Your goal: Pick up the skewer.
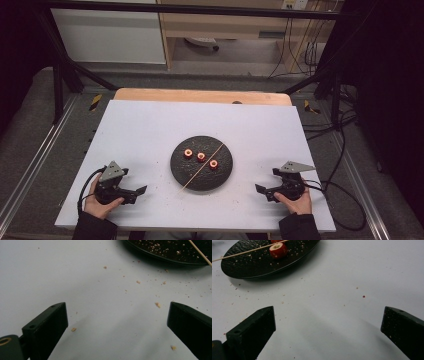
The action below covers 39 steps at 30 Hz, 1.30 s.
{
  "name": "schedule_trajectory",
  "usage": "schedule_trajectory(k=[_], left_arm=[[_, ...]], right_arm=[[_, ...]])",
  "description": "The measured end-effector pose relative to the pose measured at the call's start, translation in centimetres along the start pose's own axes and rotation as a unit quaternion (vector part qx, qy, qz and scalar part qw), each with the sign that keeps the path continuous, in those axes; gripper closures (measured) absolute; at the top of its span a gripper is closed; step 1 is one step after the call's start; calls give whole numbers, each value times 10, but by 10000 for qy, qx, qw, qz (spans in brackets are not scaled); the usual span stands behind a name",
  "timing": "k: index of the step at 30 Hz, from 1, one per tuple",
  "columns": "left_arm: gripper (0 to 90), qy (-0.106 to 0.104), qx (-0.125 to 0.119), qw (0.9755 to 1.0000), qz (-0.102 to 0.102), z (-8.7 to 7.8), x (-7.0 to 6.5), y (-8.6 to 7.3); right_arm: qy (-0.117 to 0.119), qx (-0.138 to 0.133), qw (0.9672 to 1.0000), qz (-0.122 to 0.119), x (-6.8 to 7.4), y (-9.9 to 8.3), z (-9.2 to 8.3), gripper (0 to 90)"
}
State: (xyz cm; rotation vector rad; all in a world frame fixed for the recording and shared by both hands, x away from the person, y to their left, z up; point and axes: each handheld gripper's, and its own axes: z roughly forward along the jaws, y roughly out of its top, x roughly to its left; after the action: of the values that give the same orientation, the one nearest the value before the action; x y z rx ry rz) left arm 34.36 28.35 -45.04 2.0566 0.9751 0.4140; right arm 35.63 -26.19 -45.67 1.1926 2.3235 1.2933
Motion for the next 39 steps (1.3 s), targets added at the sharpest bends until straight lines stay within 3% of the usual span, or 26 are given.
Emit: schedule_trajectory(k=[21,39], left_arm=[[34,-13,28,10000,39,3,-10,7],[37,-32,60,9999,109,9,-28,21]], right_arm=[[16,-9,10000,8,1,0,0,6],[20,20,10000,22,1,0,0,6]])
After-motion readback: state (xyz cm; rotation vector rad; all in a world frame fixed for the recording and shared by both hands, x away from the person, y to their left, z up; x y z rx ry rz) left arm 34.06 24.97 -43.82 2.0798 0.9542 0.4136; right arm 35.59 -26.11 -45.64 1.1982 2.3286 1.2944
